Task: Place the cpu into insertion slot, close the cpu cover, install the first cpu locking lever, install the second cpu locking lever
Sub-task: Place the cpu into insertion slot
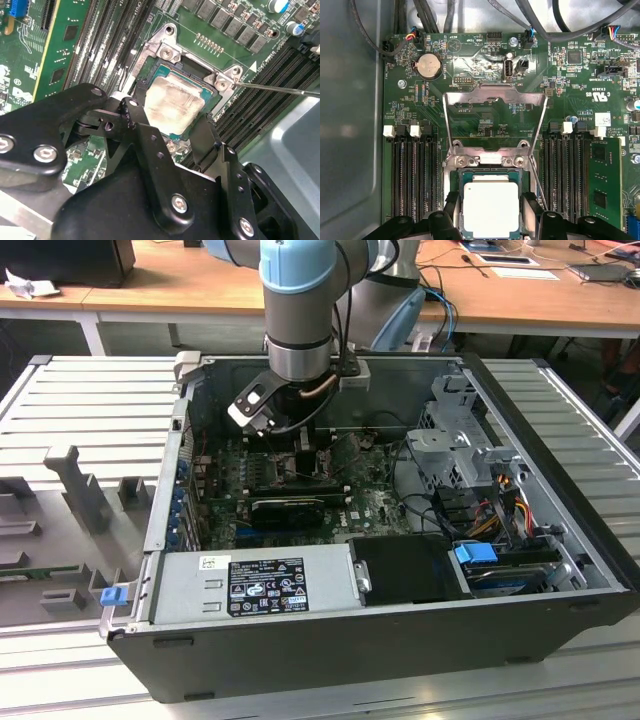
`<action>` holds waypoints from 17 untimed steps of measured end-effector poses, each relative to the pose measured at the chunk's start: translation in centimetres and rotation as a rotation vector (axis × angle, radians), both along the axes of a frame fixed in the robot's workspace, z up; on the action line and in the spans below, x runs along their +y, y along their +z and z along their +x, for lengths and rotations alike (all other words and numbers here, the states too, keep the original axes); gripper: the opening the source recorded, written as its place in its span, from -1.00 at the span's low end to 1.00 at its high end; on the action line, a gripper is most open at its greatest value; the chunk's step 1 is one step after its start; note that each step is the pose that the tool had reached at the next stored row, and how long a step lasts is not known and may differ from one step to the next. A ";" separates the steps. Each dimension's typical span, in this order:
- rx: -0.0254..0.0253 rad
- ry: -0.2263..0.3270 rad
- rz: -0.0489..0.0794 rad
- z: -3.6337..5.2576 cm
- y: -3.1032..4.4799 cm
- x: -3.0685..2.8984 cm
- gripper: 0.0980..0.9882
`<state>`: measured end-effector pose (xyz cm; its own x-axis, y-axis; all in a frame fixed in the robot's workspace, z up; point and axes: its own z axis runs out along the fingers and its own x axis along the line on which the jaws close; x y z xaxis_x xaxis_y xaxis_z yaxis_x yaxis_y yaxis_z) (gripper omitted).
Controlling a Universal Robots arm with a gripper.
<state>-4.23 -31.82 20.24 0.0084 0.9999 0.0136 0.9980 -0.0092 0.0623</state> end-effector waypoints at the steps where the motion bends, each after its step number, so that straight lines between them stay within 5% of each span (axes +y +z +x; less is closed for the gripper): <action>1: 0.0001 0.000 0.000 0.00 0.46 0.00 0.15; 5: 0.0001 0.000 -0.001 0.00 1.20 0.00 -0.03; 12: 0.0000 0.000 -0.001 0.00 1.70 0.00 -0.98; 17: 0.0001 0.000 -0.001 0.00 1.75 0.00 -0.98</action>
<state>-4.23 -31.83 22.00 0.0084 0.9999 0.0126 0.9980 -0.0091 0.0622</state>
